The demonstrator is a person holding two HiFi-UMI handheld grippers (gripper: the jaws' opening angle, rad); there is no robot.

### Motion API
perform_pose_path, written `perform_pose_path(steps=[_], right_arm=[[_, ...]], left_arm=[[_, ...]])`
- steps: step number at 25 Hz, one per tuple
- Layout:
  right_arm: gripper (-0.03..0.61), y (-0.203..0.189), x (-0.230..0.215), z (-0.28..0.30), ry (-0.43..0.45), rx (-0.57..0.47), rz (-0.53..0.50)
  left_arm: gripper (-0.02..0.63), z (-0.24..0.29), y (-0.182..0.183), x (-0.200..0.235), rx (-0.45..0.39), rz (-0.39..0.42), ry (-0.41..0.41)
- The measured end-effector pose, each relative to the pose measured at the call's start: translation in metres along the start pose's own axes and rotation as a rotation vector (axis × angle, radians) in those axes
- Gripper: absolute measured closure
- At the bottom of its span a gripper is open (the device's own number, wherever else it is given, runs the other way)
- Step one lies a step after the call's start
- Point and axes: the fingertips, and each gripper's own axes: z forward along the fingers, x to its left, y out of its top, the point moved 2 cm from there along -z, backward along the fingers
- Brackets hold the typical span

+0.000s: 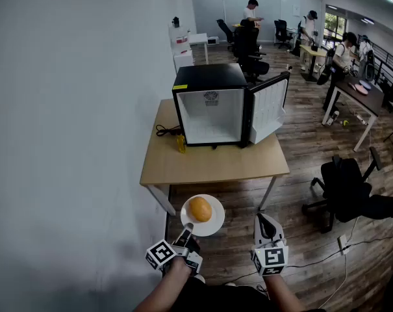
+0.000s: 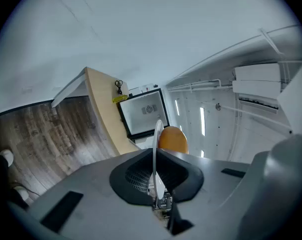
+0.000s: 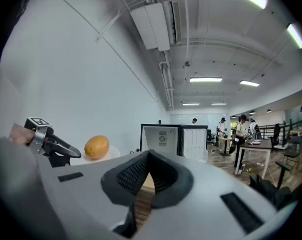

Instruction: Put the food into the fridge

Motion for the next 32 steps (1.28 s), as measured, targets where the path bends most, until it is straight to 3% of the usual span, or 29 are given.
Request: perform_pose_path(steps=[10,13,18,32], right_arm=[[0.518,-0.025,-0.01,-0.027,0.043,0.002,0.072],[0.518,-0.034,-0.013,-0.028,0.038,0.012,0.065],[0.518,-0.046,-0.022,-0.02,0.047,0.028,0.147],[0.518,-0.037,-0.057,0.095,0.001,0.055,0.135]], left_arm=[[0.592,0.001,-0.03,0.007,0.007,-0.063,0.021],[0.592,0.003,-0.035,0.011,0.015,-0.057,0.032],[0.592,0.018,-0.039,0.015,0.047,-0.05,0.044],[0.592,0.129,0.012,0.028,0.124,-0.033,0.031]])
